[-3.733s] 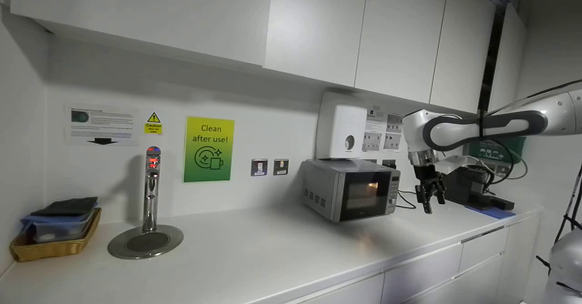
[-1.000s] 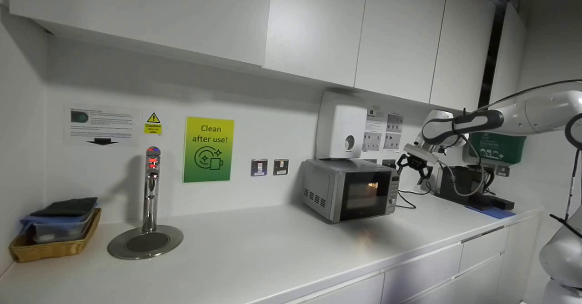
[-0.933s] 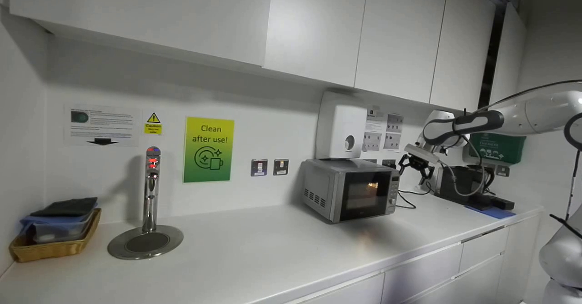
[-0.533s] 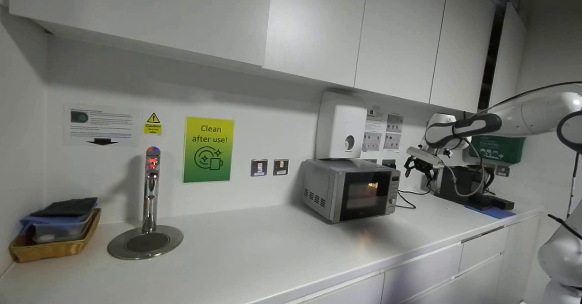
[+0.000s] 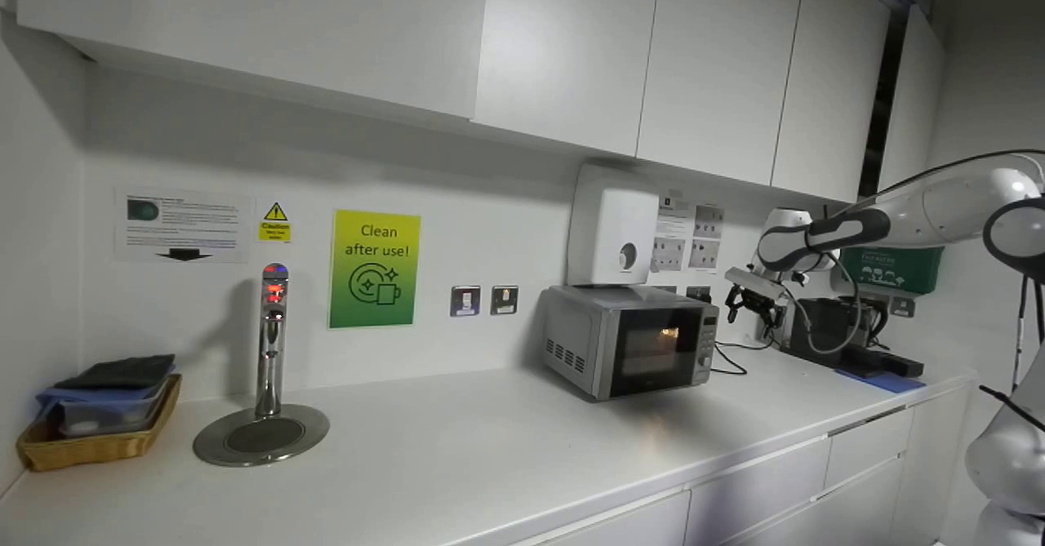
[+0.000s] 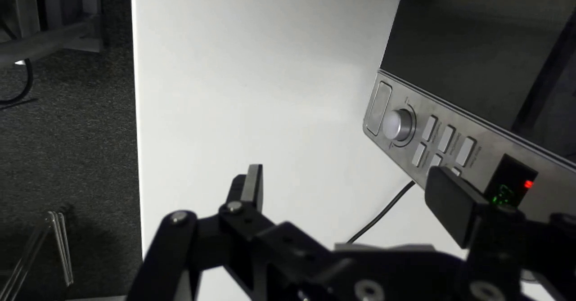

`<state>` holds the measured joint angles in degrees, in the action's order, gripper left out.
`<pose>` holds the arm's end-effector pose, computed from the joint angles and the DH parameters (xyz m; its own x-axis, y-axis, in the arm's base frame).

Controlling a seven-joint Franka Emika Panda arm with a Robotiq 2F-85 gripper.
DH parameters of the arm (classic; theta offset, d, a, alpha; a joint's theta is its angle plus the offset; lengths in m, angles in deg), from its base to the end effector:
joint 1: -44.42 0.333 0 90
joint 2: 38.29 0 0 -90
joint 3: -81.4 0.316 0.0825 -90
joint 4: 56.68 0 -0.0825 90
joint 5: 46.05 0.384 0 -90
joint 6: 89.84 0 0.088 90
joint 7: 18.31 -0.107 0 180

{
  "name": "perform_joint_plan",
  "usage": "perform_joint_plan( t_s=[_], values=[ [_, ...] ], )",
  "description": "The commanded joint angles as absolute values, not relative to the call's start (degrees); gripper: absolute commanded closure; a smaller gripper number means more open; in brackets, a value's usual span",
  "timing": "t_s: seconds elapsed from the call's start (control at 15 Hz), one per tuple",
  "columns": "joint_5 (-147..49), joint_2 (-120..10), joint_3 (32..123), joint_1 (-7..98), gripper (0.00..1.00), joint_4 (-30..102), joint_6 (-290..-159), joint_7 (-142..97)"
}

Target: Press a button on the microwave

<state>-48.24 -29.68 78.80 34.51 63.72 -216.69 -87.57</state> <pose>0.5211 -0.1179 0.5113 0.1464 -0.9821 0.1187 -0.9575 -0.1708 -0.2325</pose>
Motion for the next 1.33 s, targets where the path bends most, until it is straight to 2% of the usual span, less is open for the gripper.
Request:
perform_joint_plan(
  t_s=[0.0,0.27,0.33,0.47,1.27],
  values=[
    [-49.1,-31.4,78.1,34.8,0.33,60.6,-215.4,-88.7],
    [-48.1,-31.4,78.3,35.5,0.62,60.6,-215.5,-89.1],
    [-48.3,-30.5,78.0,35.4,0.46,62.6,-216.5,-87.7],
    [-48.3,-30.5,78.1,35.6,0.62,62.5,-216.5,-87.8],
    [-48.3,-30.5,78.1,35.8,0.62,62.5,-216.5,-87.8]
  ],
)
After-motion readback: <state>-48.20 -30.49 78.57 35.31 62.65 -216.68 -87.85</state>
